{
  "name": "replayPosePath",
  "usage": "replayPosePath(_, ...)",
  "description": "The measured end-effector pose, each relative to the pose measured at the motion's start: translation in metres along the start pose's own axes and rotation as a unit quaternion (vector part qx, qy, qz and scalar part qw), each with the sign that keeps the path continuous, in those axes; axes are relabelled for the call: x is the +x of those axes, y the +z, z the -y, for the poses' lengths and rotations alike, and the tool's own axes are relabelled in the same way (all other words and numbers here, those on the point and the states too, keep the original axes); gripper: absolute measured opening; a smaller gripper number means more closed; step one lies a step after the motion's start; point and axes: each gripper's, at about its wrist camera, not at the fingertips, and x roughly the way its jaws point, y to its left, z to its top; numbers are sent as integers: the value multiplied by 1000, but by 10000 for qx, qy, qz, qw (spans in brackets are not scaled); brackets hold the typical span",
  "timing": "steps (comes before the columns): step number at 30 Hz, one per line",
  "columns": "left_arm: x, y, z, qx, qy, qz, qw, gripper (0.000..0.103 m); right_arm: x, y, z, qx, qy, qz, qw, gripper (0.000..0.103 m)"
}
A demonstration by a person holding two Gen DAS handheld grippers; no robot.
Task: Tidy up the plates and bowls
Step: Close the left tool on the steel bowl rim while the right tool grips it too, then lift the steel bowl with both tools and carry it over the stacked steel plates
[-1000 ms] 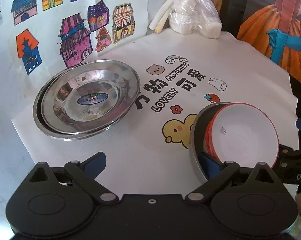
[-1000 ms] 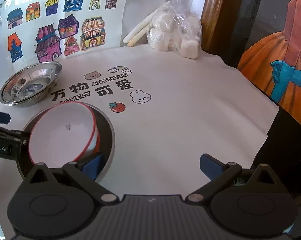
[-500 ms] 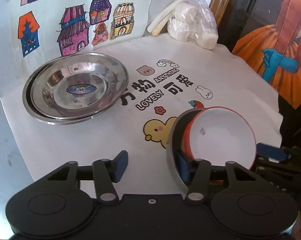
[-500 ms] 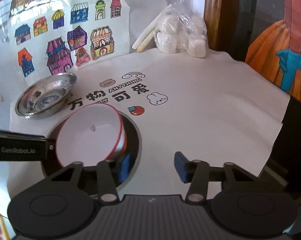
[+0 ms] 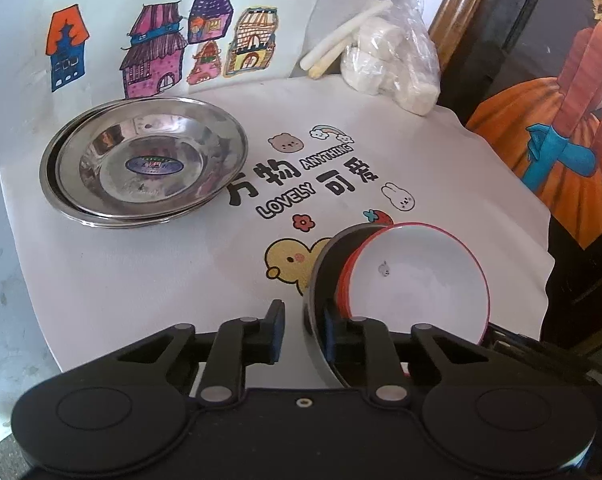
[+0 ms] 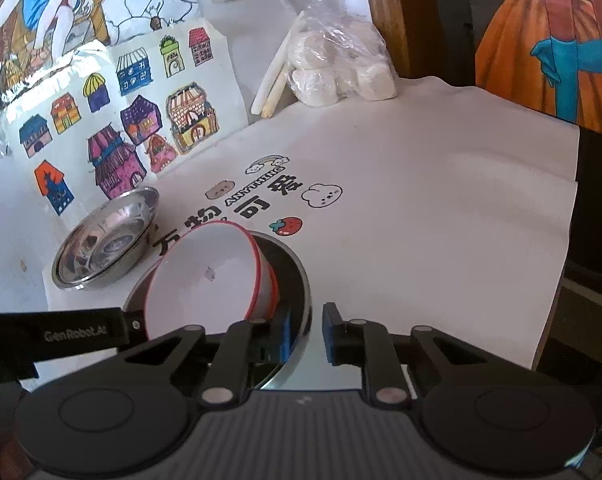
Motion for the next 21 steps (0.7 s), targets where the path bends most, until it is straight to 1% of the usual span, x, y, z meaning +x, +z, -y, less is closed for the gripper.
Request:
replayPosePath(5, -1, -2, 5, 70, 18, 52, 10000, 10, 0, -2, 4, 215, 66, 36, 9997, 19)
replayPosePath(9, 0, -3, 6, 60, 53, 97, 9999, 9, -2, -4, 7, 324, 148, 69, 9993, 19)
replayPosePath(13, 0, -4, 6, 79, 55, 114, 9999, 9, -3, -6, 6, 404, 128, 116, 9990, 19)
replayPosePath(15, 0, -3, 7, 108, 60, 124, 9998, 9, -3, -6, 4, 370, 123, 134, 9992, 15)
replayPosePath(19, -1, -5, 7, 159, 77, 154, 9997, 9, -5, -6, -1, 227, 39, 143, 9996, 15)
replayPosePath(21, -1, -4, 7, 145, 70, 159, 9997, 9, -6, -7, -1, 264, 49, 155, 9995, 15)
